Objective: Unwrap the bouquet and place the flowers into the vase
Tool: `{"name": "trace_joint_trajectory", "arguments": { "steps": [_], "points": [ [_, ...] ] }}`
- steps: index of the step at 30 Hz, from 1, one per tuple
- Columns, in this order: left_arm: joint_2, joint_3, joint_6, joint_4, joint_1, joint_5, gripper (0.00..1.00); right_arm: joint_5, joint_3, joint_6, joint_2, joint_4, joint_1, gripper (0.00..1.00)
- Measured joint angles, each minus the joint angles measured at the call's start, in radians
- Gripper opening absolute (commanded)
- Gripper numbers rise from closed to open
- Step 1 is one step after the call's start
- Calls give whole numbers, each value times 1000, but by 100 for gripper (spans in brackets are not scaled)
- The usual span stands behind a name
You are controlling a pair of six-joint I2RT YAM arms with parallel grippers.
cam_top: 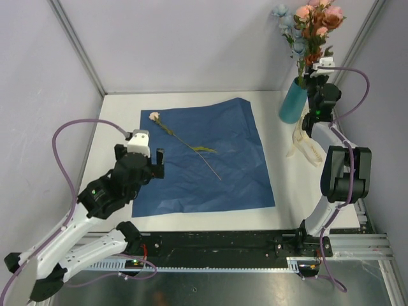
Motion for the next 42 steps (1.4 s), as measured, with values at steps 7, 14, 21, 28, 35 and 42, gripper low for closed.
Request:
{"name": "trace_joint_trajectory", "arguments": {
  "steps": [7,14,21,28,35,42],
  "points": [
    [162,142,-73,14,13,-13,100,39,-53,111,-5,-159,-28,55],
    [332,280,-244,28,122,21,94,6,-100,229,-162,-362,-70,73],
    [527,410,-488,29,274,111,83,-90,-175,362,-467,-627,-62,77],
    [756,523,-657,49,395,216,72,-169,-348,484,-737,-874,-42,72],
    [1051,622,-788,42,425,225,47,-203,-538,543,-1025,-969,105,70],
    [1307,730,-825,22,480,243,48,-176,-539,539,-1121,-985,206,70]
  ]
}}
